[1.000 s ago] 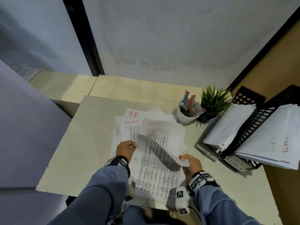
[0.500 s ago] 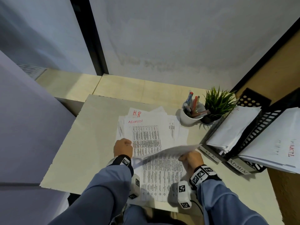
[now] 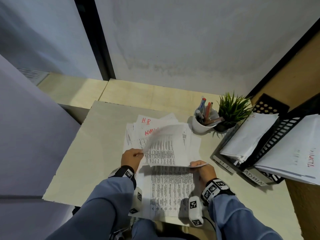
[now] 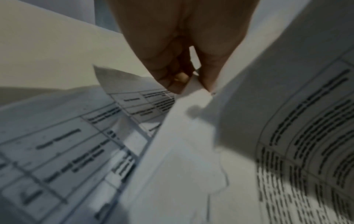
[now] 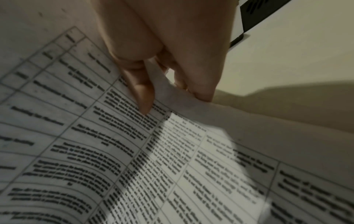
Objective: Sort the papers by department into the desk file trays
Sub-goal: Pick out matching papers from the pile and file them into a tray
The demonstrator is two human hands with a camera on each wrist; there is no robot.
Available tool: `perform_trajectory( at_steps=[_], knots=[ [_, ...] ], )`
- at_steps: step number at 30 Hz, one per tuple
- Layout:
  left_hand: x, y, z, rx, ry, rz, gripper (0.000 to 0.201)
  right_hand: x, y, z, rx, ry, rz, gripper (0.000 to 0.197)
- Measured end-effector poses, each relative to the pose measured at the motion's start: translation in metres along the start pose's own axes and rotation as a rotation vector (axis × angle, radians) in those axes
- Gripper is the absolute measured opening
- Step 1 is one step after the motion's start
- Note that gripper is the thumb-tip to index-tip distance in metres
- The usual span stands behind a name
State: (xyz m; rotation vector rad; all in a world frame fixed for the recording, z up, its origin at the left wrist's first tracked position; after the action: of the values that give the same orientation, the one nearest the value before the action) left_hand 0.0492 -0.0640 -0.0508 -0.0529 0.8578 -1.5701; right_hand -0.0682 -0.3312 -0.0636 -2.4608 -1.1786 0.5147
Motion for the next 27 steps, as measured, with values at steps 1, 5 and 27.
perform_trajectory(
  at_steps=[1, 5, 27],
  knots=[
    [0.0, -0.001, -0.001, -0.004, -0.034, -0.03, 0.028, -0.002, 0.003, 0.0, 0.015, -0.033, -0.006, 0.037],
    [0.005, 0.002, -0.015, -0.093, -0.147, -0.102, 0.055, -0.008, 0.01, 0.0, 0.031, -0.108, -0.029, 0.021],
    [-0.001, 0.003, -0.005, -0.339, -0.061, 0.126, 0.031, -0.002, -0.003, -0.012, 0.007, -0.058, -0.024, 0.022]
  ],
)
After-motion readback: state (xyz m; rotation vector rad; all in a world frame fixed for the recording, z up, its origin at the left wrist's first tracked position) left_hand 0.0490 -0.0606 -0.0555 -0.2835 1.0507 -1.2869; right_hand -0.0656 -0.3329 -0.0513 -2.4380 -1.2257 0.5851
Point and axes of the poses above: each hand's wrist, its own y-axis towards the middle knuckle, its own x-axis out of the palm, z = x × y, the point moved 5 cm from there along y, towards the middle knuckle, and after that the axes turned 11 degrees about -x, right-handed, at the moved point
